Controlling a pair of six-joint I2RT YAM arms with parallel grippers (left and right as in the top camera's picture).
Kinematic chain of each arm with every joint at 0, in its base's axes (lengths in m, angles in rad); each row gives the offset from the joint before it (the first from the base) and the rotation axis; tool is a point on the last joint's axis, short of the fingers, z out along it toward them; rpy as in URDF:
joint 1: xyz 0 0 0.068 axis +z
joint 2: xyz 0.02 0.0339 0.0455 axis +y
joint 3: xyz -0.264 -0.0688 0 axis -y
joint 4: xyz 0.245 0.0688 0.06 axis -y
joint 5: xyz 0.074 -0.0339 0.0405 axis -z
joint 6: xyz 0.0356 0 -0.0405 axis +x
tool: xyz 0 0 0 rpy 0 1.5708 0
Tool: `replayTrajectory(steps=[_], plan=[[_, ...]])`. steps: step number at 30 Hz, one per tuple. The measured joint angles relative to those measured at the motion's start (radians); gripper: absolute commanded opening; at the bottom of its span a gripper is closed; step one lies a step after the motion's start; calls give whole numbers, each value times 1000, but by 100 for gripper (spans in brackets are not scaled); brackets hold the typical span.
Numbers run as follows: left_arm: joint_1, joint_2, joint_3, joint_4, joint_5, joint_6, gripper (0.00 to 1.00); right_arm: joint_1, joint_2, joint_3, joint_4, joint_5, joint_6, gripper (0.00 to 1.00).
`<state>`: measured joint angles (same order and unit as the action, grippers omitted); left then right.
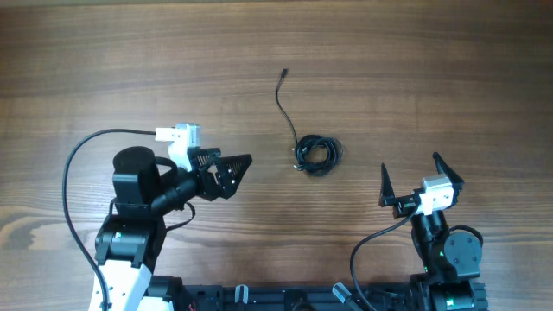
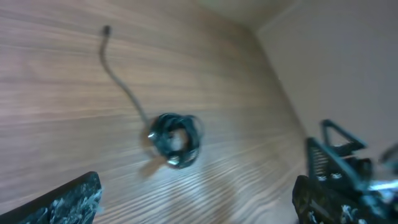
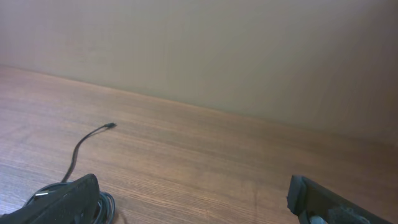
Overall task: Untangle cables
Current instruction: 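Reach the left gripper forward over the coiled black cable bundle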
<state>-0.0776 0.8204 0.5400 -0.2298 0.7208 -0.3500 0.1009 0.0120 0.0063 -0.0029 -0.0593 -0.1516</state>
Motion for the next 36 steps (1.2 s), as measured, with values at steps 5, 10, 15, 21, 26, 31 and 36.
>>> replayTrajectory(steps=[5, 10, 15, 21, 26, 31, 36], plan=[[0, 0, 2, 105, 37, -107, 100, 0, 0, 0, 0, 0, 0, 100], [0, 2, 2, 107, 24, -189, 100, 0, 0, 0, 0, 0, 0, 100], [-5, 31, 2, 107, 3, -222, 100, 0, 0, 0, 0, 0, 0, 100], [-68, 90, 2, 131, -73, -233, 100, 0, 0, 0, 0, 0, 0, 100], [-160, 171, 24, 120, -143, -236, 99, 0, 0, 0, 0, 0, 0, 100], [-245, 257, 128, 13, -265, -238, 99, 0, 0, 0, 0, 0, 0, 100], [-324, 370, 314, -144, -422, -239, 100, 0, 0, 0, 0, 0, 0, 100]])
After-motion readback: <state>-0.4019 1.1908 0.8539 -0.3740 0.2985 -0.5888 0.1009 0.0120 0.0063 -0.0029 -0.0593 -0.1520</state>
